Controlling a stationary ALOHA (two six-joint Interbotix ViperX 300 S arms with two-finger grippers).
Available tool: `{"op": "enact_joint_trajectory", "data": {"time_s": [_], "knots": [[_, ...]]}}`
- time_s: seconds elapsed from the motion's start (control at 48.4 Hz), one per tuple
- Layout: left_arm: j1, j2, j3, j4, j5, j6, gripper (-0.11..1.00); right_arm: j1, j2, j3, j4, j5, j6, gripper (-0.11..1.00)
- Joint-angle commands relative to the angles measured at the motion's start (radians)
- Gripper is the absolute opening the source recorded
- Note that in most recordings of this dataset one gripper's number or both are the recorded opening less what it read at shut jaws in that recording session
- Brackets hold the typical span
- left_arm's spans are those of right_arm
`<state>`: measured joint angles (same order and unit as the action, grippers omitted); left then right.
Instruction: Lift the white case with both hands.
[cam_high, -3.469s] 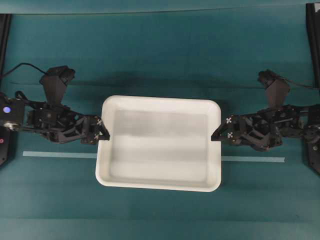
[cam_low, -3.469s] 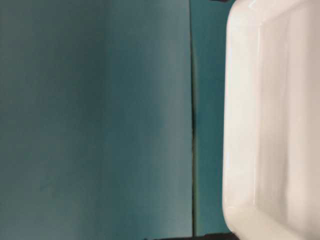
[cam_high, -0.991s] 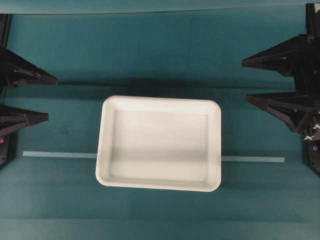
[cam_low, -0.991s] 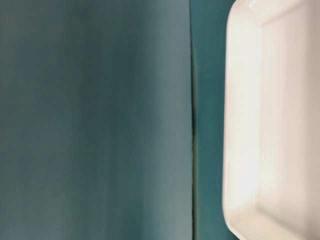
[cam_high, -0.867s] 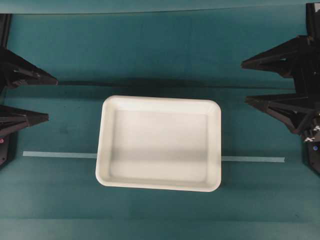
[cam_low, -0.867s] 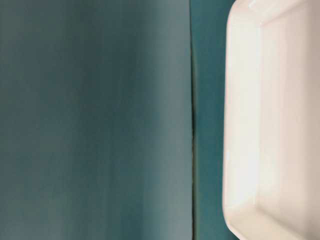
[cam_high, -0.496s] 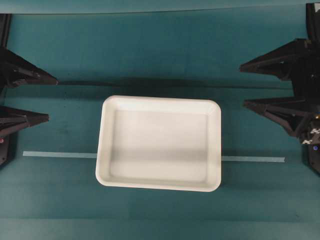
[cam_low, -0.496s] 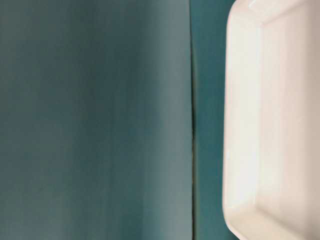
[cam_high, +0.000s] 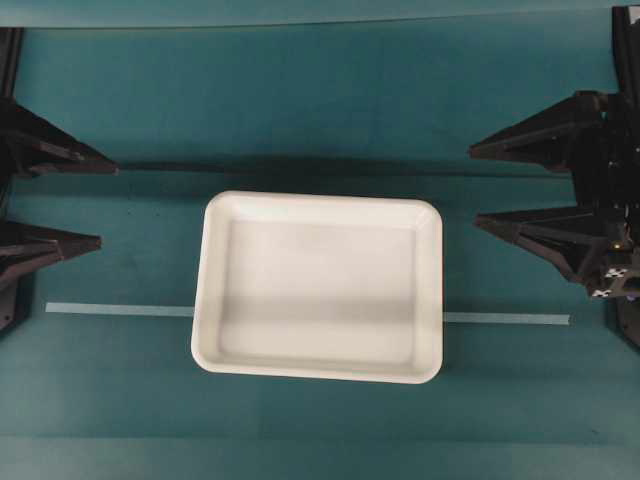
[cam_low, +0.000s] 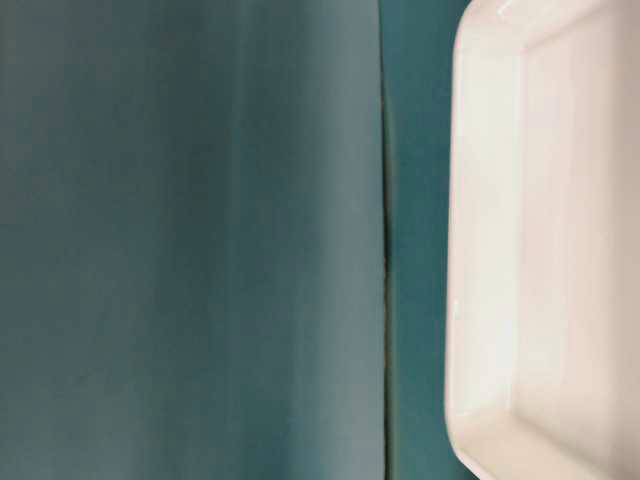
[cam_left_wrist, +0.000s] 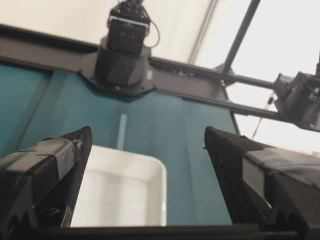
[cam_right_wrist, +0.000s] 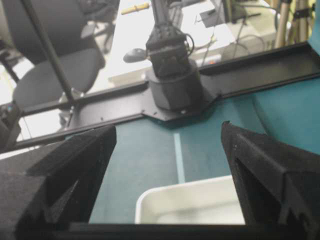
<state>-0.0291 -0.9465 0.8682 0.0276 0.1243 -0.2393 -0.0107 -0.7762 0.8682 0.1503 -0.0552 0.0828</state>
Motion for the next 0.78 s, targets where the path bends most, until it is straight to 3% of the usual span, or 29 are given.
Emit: {"op": "enact_joint_trajectory", "data": {"time_s": [0.0,0.764], "knots": [[-0.006,0.020,-0.009,0.003,-0.005,0.003,0.96,0.003,0.029,-0.008,-0.002,-0.015,-0.005,0.90],[-0.008,0.012,-0.003,0.002,-0.009,0.025,0.96,0.018,0.034,-0.008,-0.003,-0.026,-0.006,0.90]]}}
